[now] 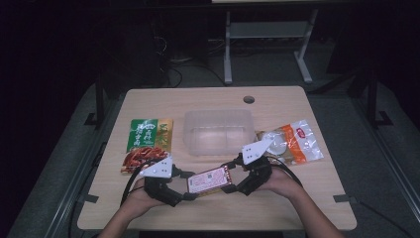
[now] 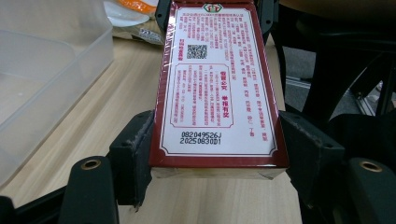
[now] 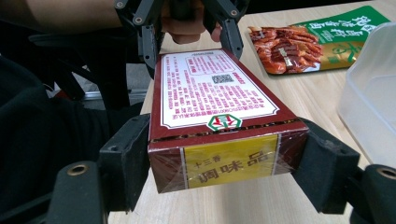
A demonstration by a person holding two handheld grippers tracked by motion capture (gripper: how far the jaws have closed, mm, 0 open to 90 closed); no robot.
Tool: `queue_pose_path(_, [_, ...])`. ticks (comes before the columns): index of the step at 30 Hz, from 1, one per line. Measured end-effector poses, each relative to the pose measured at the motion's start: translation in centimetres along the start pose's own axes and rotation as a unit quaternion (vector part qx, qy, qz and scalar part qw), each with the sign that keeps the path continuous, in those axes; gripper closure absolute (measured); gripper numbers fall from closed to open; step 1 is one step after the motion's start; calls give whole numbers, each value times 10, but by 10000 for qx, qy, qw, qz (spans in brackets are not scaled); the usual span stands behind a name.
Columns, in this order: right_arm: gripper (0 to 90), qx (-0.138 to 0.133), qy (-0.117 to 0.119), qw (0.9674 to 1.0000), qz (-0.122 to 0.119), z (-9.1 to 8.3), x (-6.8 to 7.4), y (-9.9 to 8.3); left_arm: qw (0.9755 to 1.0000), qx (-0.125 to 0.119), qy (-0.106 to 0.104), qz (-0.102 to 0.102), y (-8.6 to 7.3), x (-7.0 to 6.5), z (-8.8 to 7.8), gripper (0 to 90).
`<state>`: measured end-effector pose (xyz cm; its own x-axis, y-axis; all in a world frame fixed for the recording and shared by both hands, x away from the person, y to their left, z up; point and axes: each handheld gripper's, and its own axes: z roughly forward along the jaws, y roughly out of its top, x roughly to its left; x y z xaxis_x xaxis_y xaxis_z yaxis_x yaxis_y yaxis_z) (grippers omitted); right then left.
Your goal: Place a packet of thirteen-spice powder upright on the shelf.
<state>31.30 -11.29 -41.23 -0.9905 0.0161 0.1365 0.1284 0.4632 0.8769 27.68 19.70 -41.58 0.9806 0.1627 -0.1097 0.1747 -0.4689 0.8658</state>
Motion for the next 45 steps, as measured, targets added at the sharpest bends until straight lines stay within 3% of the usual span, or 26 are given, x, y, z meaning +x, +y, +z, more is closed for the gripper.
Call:
queue_pose_path(9, [284, -32, 25, 10000, -54, 0, 4, 2, 9997, 77, -217, 45, -4, 4, 0, 322])
queue_pose_path(14, [300, 27, -43, 9999, -151, 0, 10, 7, 9989, 252, -365, 120, -6, 7, 2, 321])
queue_pose_path(21, [314, 148, -90, 9996, -226, 1, 14, 8, 9981, 378, -482, 40, -8, 10, 6, 310])
queue_pose_path(27, [319, 248, -246, 9990, -288, 1, 16, 8, 9989, 371, -299, 7, -9, 12, 7, 263])
queue_pose_path(33, [320, 359, -489, 9977, -296, -3, 13, 5, 9989, 453, -77, -34, -13, 16, -3, 183])
queue_pose_path(41, [320, 493, -643, 9964, -247, -3, 13, 3, 9972, 724, 144, -153, -21, 16, -8, 166])
queue_pose_path(43, [320, 548, -724, 9956, -244, -6, 13, 5, 9957, 837, 250, -316, -22, 16, -7, 163])
queue_pose_path(45, [320, 586, -806, 9945, -337, -8, 12, 8, 9946, 920, 330, -353, -23, 17, -7, 162])
